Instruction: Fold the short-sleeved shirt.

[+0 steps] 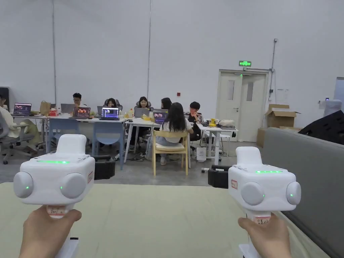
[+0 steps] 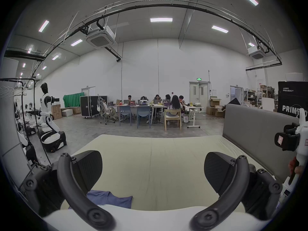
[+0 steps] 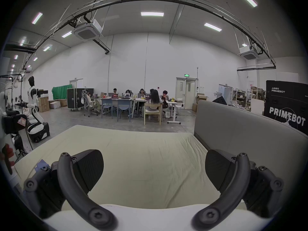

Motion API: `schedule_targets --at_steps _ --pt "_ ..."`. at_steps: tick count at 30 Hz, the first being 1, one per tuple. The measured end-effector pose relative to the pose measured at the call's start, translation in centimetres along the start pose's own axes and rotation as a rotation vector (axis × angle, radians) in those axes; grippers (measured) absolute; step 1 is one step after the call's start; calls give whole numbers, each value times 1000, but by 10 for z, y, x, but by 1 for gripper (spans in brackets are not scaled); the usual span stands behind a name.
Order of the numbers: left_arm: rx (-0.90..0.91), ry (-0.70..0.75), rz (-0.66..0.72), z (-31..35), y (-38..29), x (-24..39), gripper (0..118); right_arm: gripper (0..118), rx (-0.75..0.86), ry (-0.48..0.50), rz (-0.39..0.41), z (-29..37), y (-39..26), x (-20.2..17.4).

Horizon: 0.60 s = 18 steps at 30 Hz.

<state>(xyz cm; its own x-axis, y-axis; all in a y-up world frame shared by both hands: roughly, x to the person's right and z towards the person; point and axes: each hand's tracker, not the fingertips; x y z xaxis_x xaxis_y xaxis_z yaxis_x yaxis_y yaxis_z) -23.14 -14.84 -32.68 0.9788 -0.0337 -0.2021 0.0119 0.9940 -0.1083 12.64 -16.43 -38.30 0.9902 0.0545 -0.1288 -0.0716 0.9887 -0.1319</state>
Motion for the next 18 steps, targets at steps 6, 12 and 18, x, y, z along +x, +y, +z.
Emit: schedule_targets --at_steps 6,12,18 --pt "-7 -8 18 -1 2 -1 118 118 -3 -5 -31 -3 4 9" --pt "4 -8 44 0 7 -3 118 118 10 -10 -17 -5 8 10" --pt "1 -4 31 1 6 -3 118 118 7 1 -3 -7 4 7"
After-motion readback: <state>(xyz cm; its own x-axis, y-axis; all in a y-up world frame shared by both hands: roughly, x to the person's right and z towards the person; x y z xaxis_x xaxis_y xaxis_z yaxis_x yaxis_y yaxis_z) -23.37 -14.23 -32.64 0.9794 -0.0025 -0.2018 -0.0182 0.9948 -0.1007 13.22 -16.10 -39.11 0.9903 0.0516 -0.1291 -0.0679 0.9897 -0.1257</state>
